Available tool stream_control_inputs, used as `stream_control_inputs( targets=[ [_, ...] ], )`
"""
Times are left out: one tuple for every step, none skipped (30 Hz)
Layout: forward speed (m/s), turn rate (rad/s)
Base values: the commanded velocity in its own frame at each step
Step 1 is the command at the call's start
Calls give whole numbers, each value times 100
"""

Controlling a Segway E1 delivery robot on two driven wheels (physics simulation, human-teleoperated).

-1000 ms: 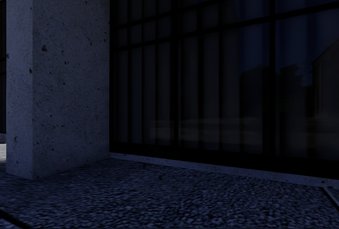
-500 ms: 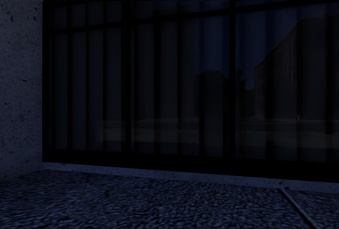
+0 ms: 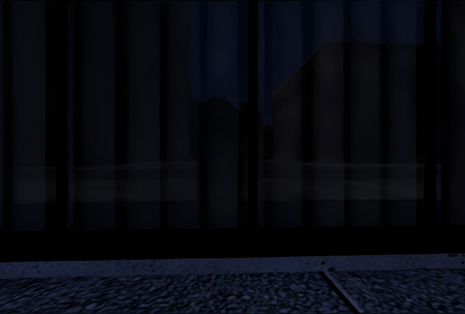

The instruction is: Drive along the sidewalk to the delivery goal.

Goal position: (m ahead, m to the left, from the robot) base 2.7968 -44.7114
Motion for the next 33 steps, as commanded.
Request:
stream_control_inputs(
  targets=[
    [98, -79],
    [98, -79],
    [98, -79],
    [98, -80],
    [98, -81],
    [98, -81],
    [98, -86],
    [98, -90],
    [98, -91],
    [98, -91],
    [98, -91],
    [98, -91],
    [98, -91],
    [98, -91],
    [98, -91],
    [98, -91],
    [98, -91],
    [98, -91],
    [98, -91],
    [98, -91],
    [98, -91],
    [98, -91],
    [98, -91],
    [98, -91],
    [98, -91],
    [98, -91],
    [98, -91],
    [98, -91],
    [98, -91],
    [98, -91],
    [98, -91],
    [98, -91],
    [98, -91]
  ],
)
